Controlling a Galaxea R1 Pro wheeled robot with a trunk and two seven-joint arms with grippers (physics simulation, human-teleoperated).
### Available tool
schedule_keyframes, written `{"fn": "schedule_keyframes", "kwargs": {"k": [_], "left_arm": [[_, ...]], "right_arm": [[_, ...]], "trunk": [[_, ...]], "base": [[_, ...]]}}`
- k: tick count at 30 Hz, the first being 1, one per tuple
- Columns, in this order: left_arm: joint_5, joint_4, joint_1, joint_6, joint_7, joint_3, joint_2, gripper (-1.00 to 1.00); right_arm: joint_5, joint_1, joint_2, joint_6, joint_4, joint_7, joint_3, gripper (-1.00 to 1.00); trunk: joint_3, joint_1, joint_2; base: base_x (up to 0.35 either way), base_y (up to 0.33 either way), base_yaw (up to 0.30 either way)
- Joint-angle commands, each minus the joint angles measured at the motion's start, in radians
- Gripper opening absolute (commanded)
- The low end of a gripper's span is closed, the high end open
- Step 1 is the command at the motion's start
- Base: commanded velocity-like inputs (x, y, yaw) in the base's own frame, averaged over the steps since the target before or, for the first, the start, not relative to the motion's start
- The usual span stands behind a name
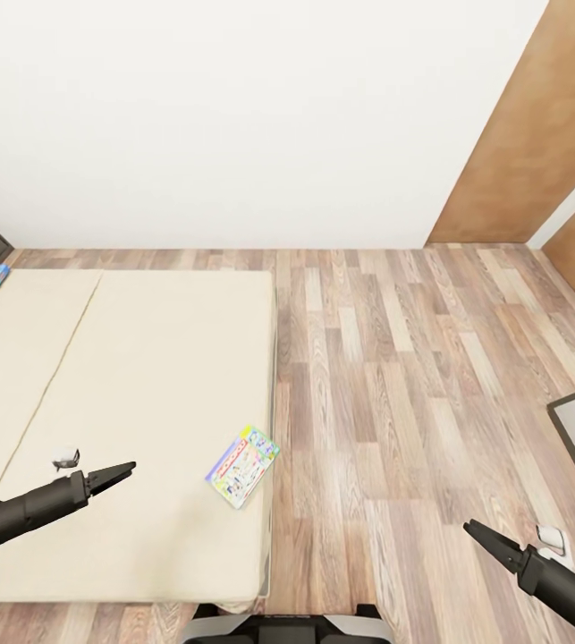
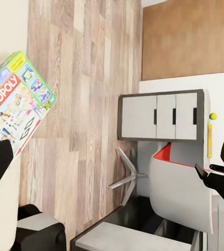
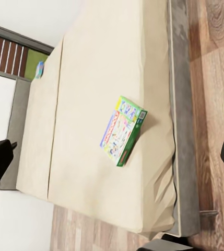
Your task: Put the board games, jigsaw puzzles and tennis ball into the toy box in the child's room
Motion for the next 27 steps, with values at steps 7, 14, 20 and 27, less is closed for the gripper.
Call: {"fn": "schedule_keyframes", "kwargs": {"k": [7, 14, 20, 27], "left_arm": [[-0.011, -0.001, -0.001, 0.011, -0.009, 0.001, -0.003, 1.0], [-0.012, -0.001, -0.001, 0.011, -0.009, 0.001, -0.006, 1.0], [-0.012, 0.0, -0.001, 0.011, -0.009, 0.001, -0.006, 1.0], [-0.013, 0.0, -0.001, 0.011, -0.009, 0.001, -0.007, 1.0]], "right_arm": [[-0.004, -0.001, -0.001, 0.01, 0.0, 0.006, -0.001, 1.0], [-0.005, -0.001, -0.001, 0.01, 0.0, 0.007, -0.001, 1.0], [-0.005, -0.001, 0.0, 0.01, 0.001, 0.004, -0.001, 1.0], [-0.006, -0.001, -0.001, 0.01, 0.001, 0.0, -0.003, 1.0]], "trunk": [[0.01, 0.001, -0.002], [0.022, 0.001, -0.002], [0.032, 0.001, -0.002], [0.043, 0.001, -0.002]], "base": [[0.0, 0.0, 0.0], [0.0, 0.0, 0.0], [0.0, 0.0, 0.0], [0.0, 0.0, 0.0]]}}
